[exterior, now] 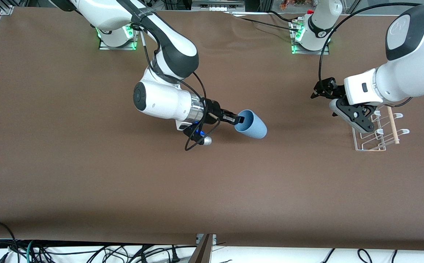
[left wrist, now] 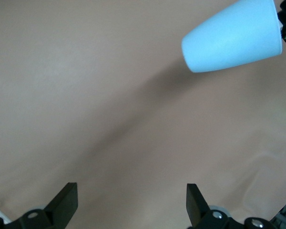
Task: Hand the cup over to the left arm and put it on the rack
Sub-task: 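Hold the cup with the right gripper while the left gripper grasps it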
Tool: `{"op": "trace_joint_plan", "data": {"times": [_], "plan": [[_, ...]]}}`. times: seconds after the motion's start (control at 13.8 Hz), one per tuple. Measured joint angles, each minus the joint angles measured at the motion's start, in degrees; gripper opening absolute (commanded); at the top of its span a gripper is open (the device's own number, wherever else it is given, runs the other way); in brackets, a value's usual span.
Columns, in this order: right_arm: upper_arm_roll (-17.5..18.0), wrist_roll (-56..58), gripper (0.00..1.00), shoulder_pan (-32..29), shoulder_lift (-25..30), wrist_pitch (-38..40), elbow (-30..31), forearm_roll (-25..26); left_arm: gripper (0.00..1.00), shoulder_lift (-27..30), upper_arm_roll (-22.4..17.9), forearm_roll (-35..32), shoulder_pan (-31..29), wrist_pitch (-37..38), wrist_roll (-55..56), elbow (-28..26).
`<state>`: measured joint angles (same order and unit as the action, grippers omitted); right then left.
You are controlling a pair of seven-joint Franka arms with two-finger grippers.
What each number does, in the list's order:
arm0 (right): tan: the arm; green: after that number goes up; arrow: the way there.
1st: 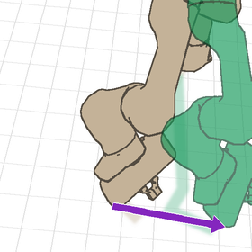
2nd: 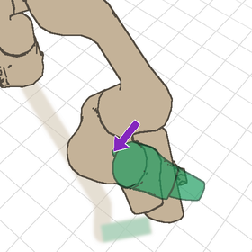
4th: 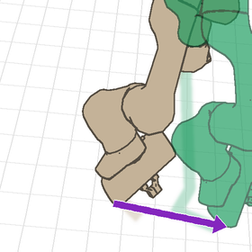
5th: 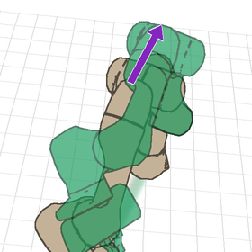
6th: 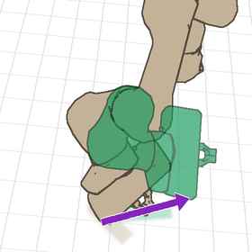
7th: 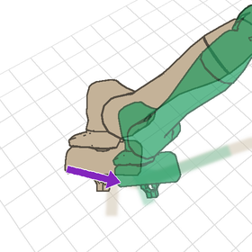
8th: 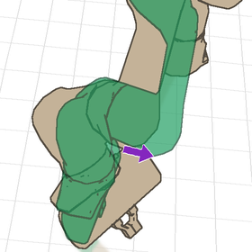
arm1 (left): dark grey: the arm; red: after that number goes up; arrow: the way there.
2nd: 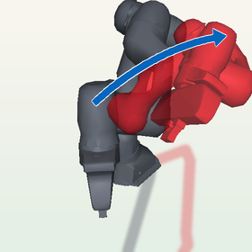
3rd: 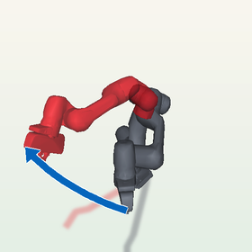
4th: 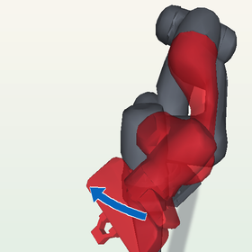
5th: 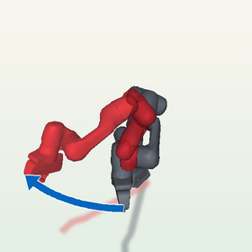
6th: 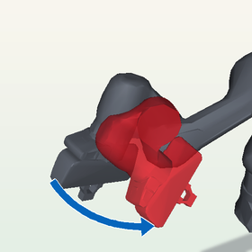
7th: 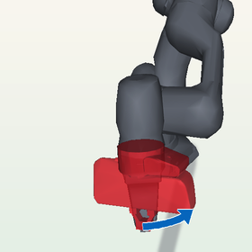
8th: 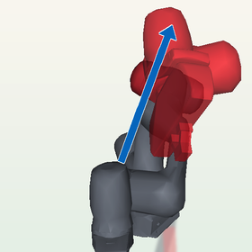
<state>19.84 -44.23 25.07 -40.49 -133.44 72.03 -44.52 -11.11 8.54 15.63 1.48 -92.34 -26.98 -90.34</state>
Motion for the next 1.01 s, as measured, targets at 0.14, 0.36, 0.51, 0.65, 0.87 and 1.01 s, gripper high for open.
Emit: {"op": "trace_joint_plan", "data": {"times": [0.14, 0.36, 0.51, 0.65, 0.87, 1.01], "plan": [[0.0, -0.93, 0.0, 0.34, -0.02, 0.0, -0.85, -3.11, 1.0, -1.51, 0.59, 1.51, 0.05, -1.15, -6.05, 0.01], [0.53, -2.31, 0.0, 0.65, -0.03, 0.01, -1.52, -7.45, 1.0, -3.93, 3.26, 2.41, 0.16, -4.69, -14.26, 0.02], [0.76, -2.54, 0.0, 0.72, -0.03, 0.01, -1.56, -9.08, 1.0, -4.63, 5.18, 2.93, 0.25, -6.88, -19.52, 0.04], [0.78, -2.61, 0.0, 0.71, -0.03, 0.01, -1.58, -9.81, 1.0, -4.89, 6.03, 6.08, 0.31, -8.4, -25.88, 0.04], [0.79, -2.71, 0.0, 0.72, -0.04, 0.01, -1.6, -9.93, 1.0, -5.22, 6.11, 8.2, 0.29, -11.2, -34.54, 0.05], [0.79, -2.71, 0.0, 0.72, -0.04, 0.01, -1.6, -9.94, 1.0, -5.69, 6.17, 10.13, 0.29, -14.13, -38.84, 0.05]]}}
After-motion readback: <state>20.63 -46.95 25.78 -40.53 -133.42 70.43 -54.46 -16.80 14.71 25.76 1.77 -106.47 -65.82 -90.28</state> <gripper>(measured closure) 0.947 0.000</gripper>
